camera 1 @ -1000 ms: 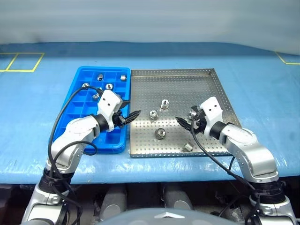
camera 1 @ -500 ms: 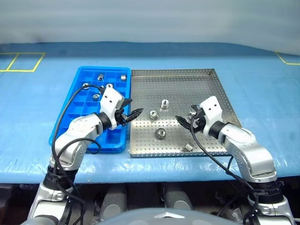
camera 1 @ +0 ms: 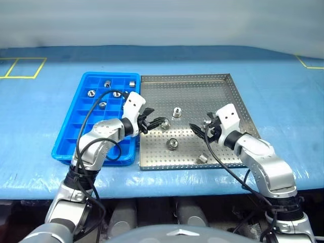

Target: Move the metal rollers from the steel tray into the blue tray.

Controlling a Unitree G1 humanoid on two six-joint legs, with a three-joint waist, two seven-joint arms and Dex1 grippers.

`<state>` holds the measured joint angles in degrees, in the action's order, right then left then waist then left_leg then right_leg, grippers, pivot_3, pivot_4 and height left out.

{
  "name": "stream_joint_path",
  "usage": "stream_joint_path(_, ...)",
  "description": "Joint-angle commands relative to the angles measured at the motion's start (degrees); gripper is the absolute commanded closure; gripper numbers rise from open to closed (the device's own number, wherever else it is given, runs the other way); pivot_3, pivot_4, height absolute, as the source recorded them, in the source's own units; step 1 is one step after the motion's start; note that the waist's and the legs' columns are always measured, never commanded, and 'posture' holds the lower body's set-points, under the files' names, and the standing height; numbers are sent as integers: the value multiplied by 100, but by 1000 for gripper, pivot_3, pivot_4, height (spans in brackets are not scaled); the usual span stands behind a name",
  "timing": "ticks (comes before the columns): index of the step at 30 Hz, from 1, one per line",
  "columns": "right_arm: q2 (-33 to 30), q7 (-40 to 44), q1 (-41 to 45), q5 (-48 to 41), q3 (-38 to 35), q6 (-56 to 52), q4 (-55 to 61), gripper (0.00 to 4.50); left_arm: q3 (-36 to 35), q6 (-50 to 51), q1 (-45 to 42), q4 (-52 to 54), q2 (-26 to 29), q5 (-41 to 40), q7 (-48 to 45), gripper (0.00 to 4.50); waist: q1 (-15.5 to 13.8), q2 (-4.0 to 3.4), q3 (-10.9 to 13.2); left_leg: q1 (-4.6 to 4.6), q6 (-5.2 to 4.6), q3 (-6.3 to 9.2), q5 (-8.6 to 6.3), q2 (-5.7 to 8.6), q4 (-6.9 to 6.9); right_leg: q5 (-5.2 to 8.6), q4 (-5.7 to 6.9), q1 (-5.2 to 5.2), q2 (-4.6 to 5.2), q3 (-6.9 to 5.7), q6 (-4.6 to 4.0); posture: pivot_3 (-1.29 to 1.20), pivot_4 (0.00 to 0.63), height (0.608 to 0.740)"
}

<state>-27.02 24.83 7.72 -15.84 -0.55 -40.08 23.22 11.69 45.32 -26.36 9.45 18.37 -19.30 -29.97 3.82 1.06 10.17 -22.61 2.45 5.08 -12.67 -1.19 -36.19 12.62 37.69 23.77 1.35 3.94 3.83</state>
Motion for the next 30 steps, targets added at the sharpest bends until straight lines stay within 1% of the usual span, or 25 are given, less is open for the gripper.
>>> stream_joint_path(1, 49, -80, -34, 3, -105, 125, 261, 203, 291, -59, -256, -342, -163, 385, 213, 1377, 7, 0, 0, 0, 0, 0, 0, 0, 0, 0, 0, 0, 0, 1, 1, -72, 150, 740)
stream_joint_path(6, 68, -129, -109, -14, -151, 130, 312, 203, 473, -27, -407, -865, -410, 644, 347, 1377, 37, -1, 0, 1, 0, 0, 0, 0, 0, -1, 2, 1, -1, 1, 2, -79, 150, 740)
stream_joint_path(14, 171, -104, -111, -68, -118, 377, 353, 203, 763, -304, -505, -1550, -789, 1043, 371, 1377, 44, -1, -1, 1, 0, 0, 0, 2, -4, -4, 1, -1, 0, 3, 7, -79, 150, 740)
stream_joint_path(20, 236, -103, -89, -57, -95, 454, 342, 203, 722, -521, -680, -2134, -1035, 1351, 595, 1377, 45, -3, -2, 4, 0, 0, 0, 3, -10, -5, 3, -7, 0, 3, 9, -83, 150, 740)
stream_joint_path(23, 237, -114, -93, -37, -88, 462, 340, 203, 585, -644, -756, -2366, -1170, 1416, 753, 1377, 45, -3, -2, 2, 0, 0, 0, 4, -20, -9, 3, -10, 1, 3, 15, -87, 150, 740)
stream_joint_path(29, 263, -147, -107, -9, -66, 487, 354, 203, 615, -817, -828, -2566, -1245, 1519, 673, 1377, 60, -3, -2, 2, -1, 0, 0, 4, -34, -12, 7, -13, 0, 4, 19, -91, 150, 740)
stream_joint_path(30, 268, -155, -104, -4, -62, 490, 354, 173, 613, -813, -827, -2575, -1259, 1513, 654, 1578, 65, -3, -2, 2, -1, 0, 0, 4, -36, -12, 7, -13, 0, 4, 20, -89, 150, 740)
